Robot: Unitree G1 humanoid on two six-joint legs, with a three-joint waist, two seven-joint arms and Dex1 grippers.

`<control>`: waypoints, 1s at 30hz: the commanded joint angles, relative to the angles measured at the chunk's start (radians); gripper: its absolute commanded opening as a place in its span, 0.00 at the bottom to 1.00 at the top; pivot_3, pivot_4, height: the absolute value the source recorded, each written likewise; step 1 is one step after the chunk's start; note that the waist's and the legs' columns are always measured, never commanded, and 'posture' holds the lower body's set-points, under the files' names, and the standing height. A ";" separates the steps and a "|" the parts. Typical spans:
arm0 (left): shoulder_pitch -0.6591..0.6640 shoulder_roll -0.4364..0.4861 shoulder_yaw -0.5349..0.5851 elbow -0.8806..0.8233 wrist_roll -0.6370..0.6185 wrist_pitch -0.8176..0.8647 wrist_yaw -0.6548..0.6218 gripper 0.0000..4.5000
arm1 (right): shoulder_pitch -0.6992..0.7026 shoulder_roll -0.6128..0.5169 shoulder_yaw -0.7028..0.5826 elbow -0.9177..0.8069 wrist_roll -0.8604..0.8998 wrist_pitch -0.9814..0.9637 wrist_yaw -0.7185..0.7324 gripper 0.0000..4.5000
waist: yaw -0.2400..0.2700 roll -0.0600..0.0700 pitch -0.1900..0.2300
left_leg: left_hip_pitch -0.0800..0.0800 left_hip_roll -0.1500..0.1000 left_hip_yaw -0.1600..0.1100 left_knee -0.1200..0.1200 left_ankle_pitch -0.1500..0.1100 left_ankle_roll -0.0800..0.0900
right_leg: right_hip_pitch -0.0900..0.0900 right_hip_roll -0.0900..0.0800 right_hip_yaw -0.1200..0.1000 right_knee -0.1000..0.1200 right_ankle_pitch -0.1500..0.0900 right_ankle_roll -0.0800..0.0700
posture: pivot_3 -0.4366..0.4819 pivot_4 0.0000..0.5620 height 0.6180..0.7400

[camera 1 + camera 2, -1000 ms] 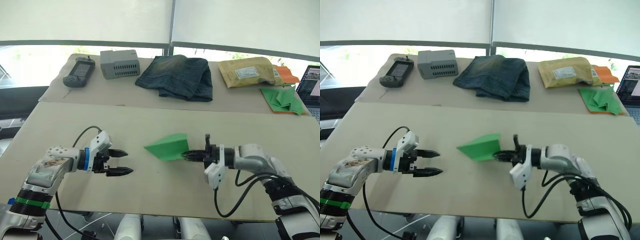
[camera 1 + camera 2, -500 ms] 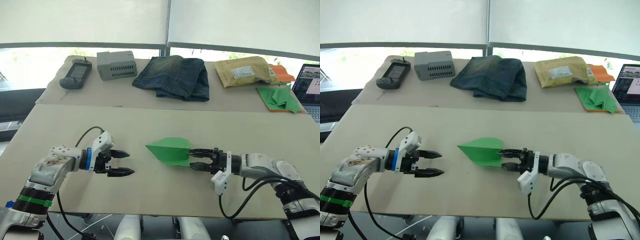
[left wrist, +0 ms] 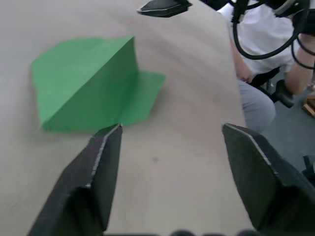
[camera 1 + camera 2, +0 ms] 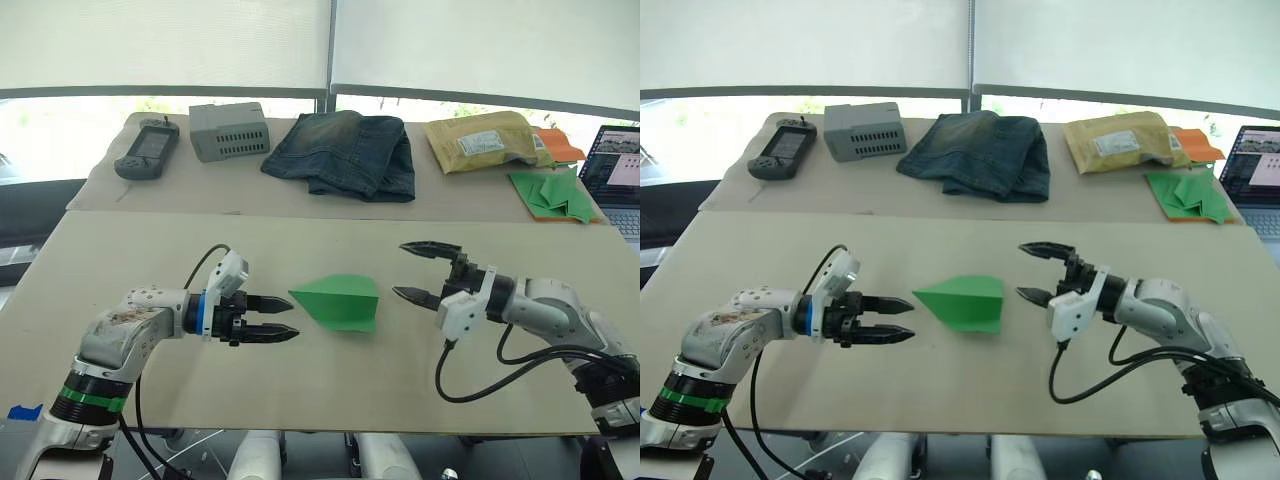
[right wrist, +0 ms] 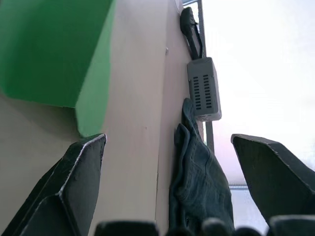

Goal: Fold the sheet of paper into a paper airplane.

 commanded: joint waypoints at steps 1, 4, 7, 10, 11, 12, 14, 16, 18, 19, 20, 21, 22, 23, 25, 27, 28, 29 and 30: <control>-0.019 -0.023 -0.017 -0.055 -0.010 0.006 0.031 0.42 | -0.012 0.033 -0.029 -0.090 0.150 0.186 0.070 1.00 | 0.001 0.000 0.000 | 0.000 0.000 0.000 0.000 0.000 0.000 | 0.000 0.000 0.000 0.000 0.000 0.000 | 0.48 0.27 0.91; -0.014 -0.034 -0.032 -0.066 -0.005 0.006 0.048 0.19 | 0.020 0.092 -0.045 -0.196 0.312 0.479 0.130 1.00 | 0.003 0.000 0.000 | 0.000 0.000 0.000 0.000 0.000 0.000 | 0.000 0.000 0.000 0.000 0.000 0.000 | 0.48 0.27 0.91; -0.005 -0.027 -0.033 -0.070 -0.007 0.007 0.055 0.00 | 0.073 0.121 -0.050 -0.334 0.458 0.748 0.189 1.00 | 0.006 0.000 0.000 | 0.000 0.000 -0.001 0.000 0.000 0.000 | 0.000 0.000 0.000 0.000 0.000 0.000 | 0.48 0.27 0.91; 0.007 -0.006 -0.032 -0.072 -0.004 0.004 0.052 0.00 | 0.133 0.122 -0.034 -0.484 0.595 0.981 0.249 1.00 | 0.013 0.000 0.000 | 0.000 0.003 0.001 0.000 0.000 0.000 | -0.002 0.000 0.001 0.000 0.000 0.000 | 0.48 0.27 0.91; 0.010 0.001 -0.034 -0.073 0.001 -0.002 0.051 0.00 | 0.144 0.122 -0.035 -0.518 0.608 1.030 0.250 1.00 | 0.022 -0.001 -0.001 | 0.001 0.006 0.009 0.000 -0.001 0.001 | -0.005 0.003 0.007 0.001 0.000 0.000 | 0.48 0.27 0.91; 0.012 0.004 -0.036 -0.073 0.006 -0.010 0.053 0.00 | 0.158 0.119 -0.033 -0.556 0.619 1.055 0.264 1.00 | 0.032 -0.002 -0.001 | 0.003 0.014 0.028 0.000 -0.003 0.003 | -0.015 0.008 0.022 0.004 0.002 0.000 | 0.48 0.27 0.91; 0.012 0.003 -0.040 -0.071 0.011 -0.020 0.060 0.00 | 0.172 0.114 -0.035 -0.601 0.629 1.091 0.287 1.00 | 0.037 -0.005 -0.002 | 0.002 0.029 0.072 -0.001 -0.008 0.003 | -0.035 0.024 0.057 0.004 0.008 -0.008 | 0.48 0.27 0.91; 0.002 -0.026 -0.052 -0.061 0.032 -0.041 0.088 0.00 | 0.164 0.112 -0.040 -0.609 0.631 1.147 0.294 1.00 | 0.021 -0.007 -0.002 | -0.001 0.031 0.082 0.000 -0.013 0.007 | -0.034 0.035 0.075 0.000 0.015 -0.004 | 0.48 0.27 0.91; -0.008 -0.060 -0.062 -0.051 0.050 -0.057 0.115 0.00 | 0.149 0.118 -0.050 -0.607 0.635 1.184 0.293 1.00 | 0.011 -0.007 -0.002 | 0.003 0.031 0.080 0.001 -0.014 0.007 | -0.032 0.035 0.074 -0.001 0.018 0.005 | 0.48 0.27 0.91; -0.013 -0.079 -0.067 -0.049 0.054 -0.062 0.127 0.00 | 0.139 0.123 -0.056 -0.602 0.635 1.191 0.292 1.00 | 0.009 -0.007 -0.002 | 0.002 0.030 0.080 0.001 -0.014 0.007 | -0.032 0.035 0.074 -0.002 0.018 0.005 | 0.48 0.27 0.91; -0.015 -0.093 -0.071 -0.048 0.058 -0.065 0.134 0.00 | 0.131 0.127 -0.061 -0.598 0.634 1.196 0.291 1.00 | 0.005 -0.007 -0.002 | 0.002 0.030 0.079 0.001 -0.014 0.007 | -0.032 0.035 0.074 -0.002 0.018 0.006 | 0.48 0.27 0.91; -0.018 -0.108 -0.090 -0.048 0.071 -0.067 0.143 0.00 | 0.116 0.133 -0.064 -0.586 0.632 1.208 0.289 1.00 | 0.004 -0.007 -0.002 | 0.001 0.030 0.078 0.001 -0.014 0.007 | -0.033 0.035 0.074 -0.002 0.018 0.006 | 0.48 0.27 0.91; -0.019 -0.117 -0.104 -0.048 0.080 -0.068 0.148 0.00 | 0.105 0.136 -0.066 -0.578 0.630 1.217 0.288 1.00 | 0.002 -0.007 -0.002 | 0.001 0.029 0.078 0.001 -0.014 0.007 | -0.033 0.035 0.074 -0.002 0.018 0.006 | 0.48 0.27 0.91; -0.020 -0.127 -0.121 -0.042 0.096 -0.070 0.156 0.00 | 0.087 0.138 -0.061 -0.562 0.617 1.218 0.289 1.00 | 0.001 -0.007 -0.002 | 0.001 0.029 0.078 0.001 -0.014 0.007 | -0.033 0.035 0.074 -0.003 0.018 0.006 | 0.48 0.27 0.91; -0.023 -0.145 -0.149 -0.019 0.138 -0.090 0.179 0.00 | 0.045 0.151 -0.055 -0.527 0.602 1.236 0.283 1.00 | 0.000 -0.007 -0.002 | 0.000 0.029 0.077 0.001 -0.014 0.007 | -0.033 0.035 0.074 -0.003 0.018 0.006 | 0.48 0.27 0.91; -0.025 -0.163 -0.161 -0.001 0.164 -0.100 0.205 0.00 | 0.005 0.166 -0.049 -0.497 0.589 1.241 0.283 1.00 | -0.001 -0.007 -0.002 | 0.000 0.029 0.077 0.001 -0.014 0.007 | -0.033 0.035 0.074 -0.002 0.018 0.006 | 0.48 0.27 0.91; -0.024 -0.172 -0.161 0.004 0.168 -0.096 0.217 0.00 | -0.013 0.173 -0.045 -0.481 0.581 1.244 0.281 1.00 | -0.002 -0.007 -0.002 | 0.000 0.029 0.077 0.001 -0.014 0.007 | -0.033 0.035 0.073 -0.002 0.018 0.006 | 0.48 0.27 0.91; -0.024 -0.178 -0.161 0.007 0.171 -0.094 0.225 0.00 | -0.024 0.178 -0.043 -0.470 0.575 1.247 0.281 1.00 | -0.002 -0.007 -0.002 | 0.000 0.029 0.077 0.001 -0.014 0.007 | -0.033 0.035 0.073 -0.002 0.018 0.006 | 0.48 0.27 0.91; -0.022 -0.182 -0.161 0.008 0.175 -0.095 0.231 0.00 | -0.035 0.184 -0.038 -0.457 0.566 1.246 0.284 1.00 | -0.003 -0.007 -0.002 | 0.000 0.029 0.077 0.001 -0.014 0.007 | -0.033 0.035 0.073 -0.002 0.018 0.006 | 0.48 0.27 0.91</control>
